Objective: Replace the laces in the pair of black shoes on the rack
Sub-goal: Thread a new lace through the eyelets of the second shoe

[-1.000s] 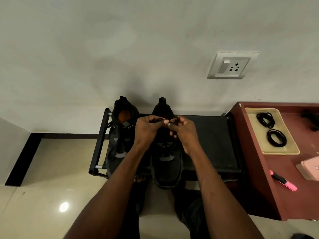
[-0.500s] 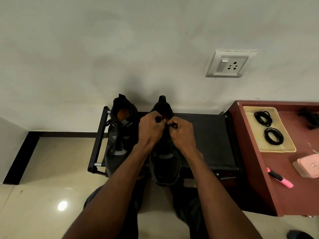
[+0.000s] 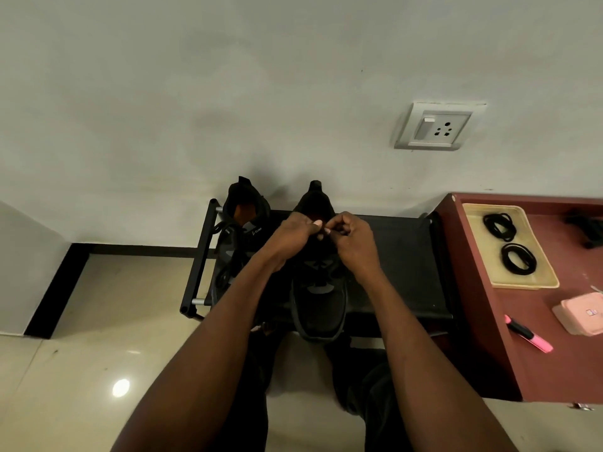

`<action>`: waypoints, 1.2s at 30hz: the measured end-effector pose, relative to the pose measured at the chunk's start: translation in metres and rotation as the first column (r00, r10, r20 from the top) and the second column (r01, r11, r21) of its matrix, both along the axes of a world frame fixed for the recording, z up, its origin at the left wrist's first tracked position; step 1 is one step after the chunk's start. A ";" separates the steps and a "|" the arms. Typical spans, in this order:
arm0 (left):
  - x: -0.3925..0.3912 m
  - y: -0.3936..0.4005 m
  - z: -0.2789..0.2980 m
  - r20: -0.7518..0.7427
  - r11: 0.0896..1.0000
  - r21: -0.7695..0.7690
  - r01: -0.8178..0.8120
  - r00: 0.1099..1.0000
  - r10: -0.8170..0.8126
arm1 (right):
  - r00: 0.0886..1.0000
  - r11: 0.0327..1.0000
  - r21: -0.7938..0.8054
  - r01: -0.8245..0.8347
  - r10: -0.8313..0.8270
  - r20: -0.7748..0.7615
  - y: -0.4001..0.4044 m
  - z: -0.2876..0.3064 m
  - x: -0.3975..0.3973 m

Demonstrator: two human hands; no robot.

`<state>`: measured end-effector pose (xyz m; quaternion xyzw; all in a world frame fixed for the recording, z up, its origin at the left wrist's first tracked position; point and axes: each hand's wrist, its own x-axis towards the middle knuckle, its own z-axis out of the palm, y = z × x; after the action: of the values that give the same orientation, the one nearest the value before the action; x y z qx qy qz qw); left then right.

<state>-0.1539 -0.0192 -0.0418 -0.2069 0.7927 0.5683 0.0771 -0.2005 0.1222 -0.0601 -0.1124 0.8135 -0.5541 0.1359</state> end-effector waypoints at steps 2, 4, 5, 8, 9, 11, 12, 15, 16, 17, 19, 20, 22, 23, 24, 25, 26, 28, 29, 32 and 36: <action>0.000 0.005 0.000 0.022 0.995 0.094 -0.044 0.999 0.042 | 0.998 0.999 -0.035 0.014 -0.012 0.066 0.001 0.001 0.000; 0.000 0.008 0.001 0.019 0.977 0.195 -0.089 0.996 0.087 | 0.994 0.996 -0.048 0.080 -0.076 0.073 0.000 0.002 0.003; 0.000 0.008 0.001 0.016 0.970 0.221 -0.099 0.995 0.098 | 0.989 0.990 -0.047 0.136 -0.133 0.064 0.000 0.004 0.004; 0.001 0.010 0.003 0.010 0.974 0.206 -0.090 0.996 0.090 | 0.964 0.954 -0.187 0.235 -0.203 0.173 0.004 0.016 0.010; 0.001 0.010 0.002 0.005 0.975 0.201 -0.094 0.996 0.095 | 0.962 0.950 -0.231 0.210 -0.158 0.225 0.006 0.019 0.012; 0.002 0.011 0.003 0.004 0.972 0.208 -0.105 0.994 0.106 | 0.972 0.962 -0.243 0.124 -0.069 0.225 0.007 0.020 0.017; 0.003 0.011 0.003 0.002 0.971 0.214 -0.111 0.994 0.113 | 0.977 0.962 -0.246 0.118 -0.068 0.201 0.006 0.019 0.019; 0.003 0.009 0.004 -0.014 0.966 0.211 -0.147 0.988 0.153 | 0.946 0.901 -0.357 0.246 -0.143 0.292 0.002 0.020 0.024; 0.003 0.008 0.002 -0.028 0.961 0.212 -0.177 0.982 0.187 | 0.923 0.858 -0.423 0.290 -0.134 0.360 0.001 0.021 0.023; 0.002 0.006 0.001 -0.039 0.954 0.213 -0.212 0.973 0.225 | 0.900 0.817 -0.476 0.326 -0.114 0.421 0.000 0.022 0.024; 0.001 0.004 -0.002 -0.060 0.936 0.216 -0.277 0.953 0.296 | 0.871 0.777 -0.519 0.357 -0.077 0.485 -0.002 0.023 0.023; 0.001 0.003 -0.004 -0.072 0.926 0.218 -0.309 0.941 0.331 | 0.862 0.765 -0.530 0.366 -0.065 0.502 -0.003 0.022 0.023; -0.001 0.001 -0.008 -0.100 0.910 0.224 -0.349 0.920 0.378 | 0.833 0.729 -0.551 0.406 -0.048 0.550 -0.003 0.024 0.023; 0.000 0.000 -0.009 -0.121 0.910 0.216 -0.355 0.915 0.385 | 0.813 0.704 -0.562 0.434 -0.037 0.581 -0.001 0.025 0.022; -0.001 0.000 -0.009 -0.136 0.911 0.202 -0.359 0.911 0.389 | 0.795 0.679 -0.572 0.460 -0.027 0.606 0.000 0.026 0.020; 0.000 -0.001 -0.010 -0.142 0.911 0.182 -0.371 0.907 0.397 | 0.776 0.660 -0.575 0.484 -0.019 0.631 0.002 0.025 0.019; -0.001 -0.002 -0.011 -0.152 0.906 0.170 -0.387 0.898 0.412 | 0.758 0.653 -0.567 0.503 -0.018 0.652 0.004 0.023 0.017; -0.002 -0.006 -0.012 -0.152 0.877 0.180 -0.445 0.868 0.472 | 0.726 0.675 -0.511 0.533 -0.054 0.686 0.008 0.019 0.015; -0.002 -0.010 -0.013 -0.134 0.848 0.199 -0.491 0.844 0.520 | 0.712 0.689 -0.473 0.548 -0.088 0.696 0.011 0.017 0.015; -0.002 -0.028 -0.017 -0.025 0.721 0.279 -0.634 0.746 0.665 | 0.702 0.727 -0.387 0.567 -0.181 0.689 0.024 0.007 0.009; 0.002 -0.029 -0.021 -0.005 0.729 0.450 -0.516 0.815 0.580 | 0.705 0.771 -0.317 0.552 -0.229 0.672 0.038 -0.004 0.000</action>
<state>-0.1524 -0.0482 -0.0626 -0.3678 0.5543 0.7388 -0.1085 -0.2008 0.1602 -0.0644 0.2191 0.5610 -0.7656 0.2260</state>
